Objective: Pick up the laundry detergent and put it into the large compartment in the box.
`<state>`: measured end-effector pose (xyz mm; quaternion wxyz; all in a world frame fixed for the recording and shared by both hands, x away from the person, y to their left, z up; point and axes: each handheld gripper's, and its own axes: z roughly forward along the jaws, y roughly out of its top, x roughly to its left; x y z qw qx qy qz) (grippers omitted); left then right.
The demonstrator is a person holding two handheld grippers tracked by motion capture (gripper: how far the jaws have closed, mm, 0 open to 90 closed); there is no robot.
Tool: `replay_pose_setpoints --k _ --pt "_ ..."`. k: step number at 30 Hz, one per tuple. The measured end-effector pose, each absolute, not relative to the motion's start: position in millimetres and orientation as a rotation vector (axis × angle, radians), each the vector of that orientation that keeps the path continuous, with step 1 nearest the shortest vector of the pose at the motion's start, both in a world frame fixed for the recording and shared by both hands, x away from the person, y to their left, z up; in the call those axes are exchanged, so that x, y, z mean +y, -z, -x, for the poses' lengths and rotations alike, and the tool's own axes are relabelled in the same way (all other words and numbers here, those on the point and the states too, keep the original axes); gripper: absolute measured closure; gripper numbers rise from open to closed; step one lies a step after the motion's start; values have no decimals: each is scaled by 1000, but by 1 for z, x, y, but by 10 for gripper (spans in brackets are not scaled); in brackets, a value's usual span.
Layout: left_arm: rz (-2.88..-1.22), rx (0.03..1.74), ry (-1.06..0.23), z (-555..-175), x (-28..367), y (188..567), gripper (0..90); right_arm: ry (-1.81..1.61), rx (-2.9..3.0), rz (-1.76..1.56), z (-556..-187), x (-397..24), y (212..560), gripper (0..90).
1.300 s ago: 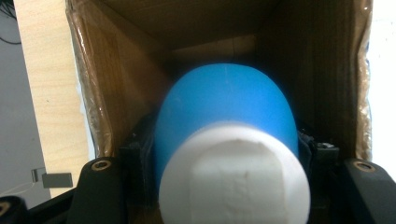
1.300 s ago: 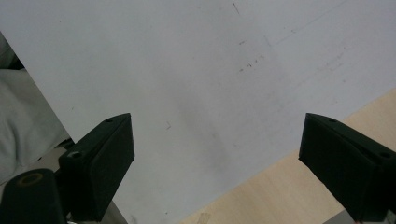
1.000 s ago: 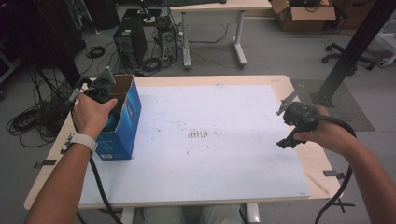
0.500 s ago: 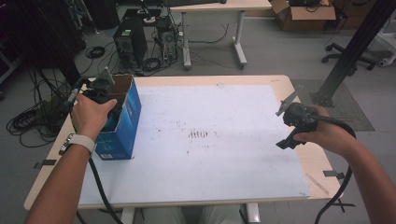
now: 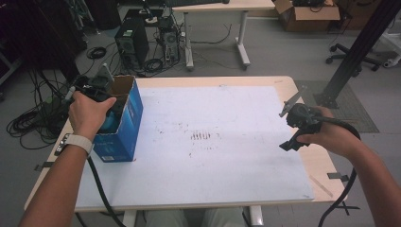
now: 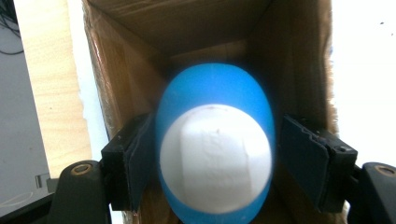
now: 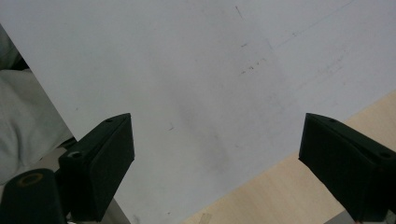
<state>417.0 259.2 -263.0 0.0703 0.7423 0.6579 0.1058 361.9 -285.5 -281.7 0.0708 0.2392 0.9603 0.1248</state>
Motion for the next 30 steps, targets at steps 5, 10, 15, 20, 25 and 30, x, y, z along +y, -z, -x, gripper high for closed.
replay_pose_setpoints --k 5,10,15,20,25,30 --pt "-2229 1970 -315 -415 259 260 278 -378 2886 -718 -361 -285 280 103" --pt "-2233 1956 -335 -413 259 250 275 -375 2883 -719 -360 -285 279 103" --pt "-2238 1942 -353 -412 257 242 273 -377 2881 -717 -359 -285 278 103" --pt "-2245 1917 -372 -409 255 233 267 -376 2879 -716 -358 -285 276 103" --pt "-2255 1868 -373 -405 250 222 261 -378 2876 -716 -357 -285 275 103" --pt "-2297 1791 -377 -400 240 210 261 -377 2873 -715 -356 -284 273 103"
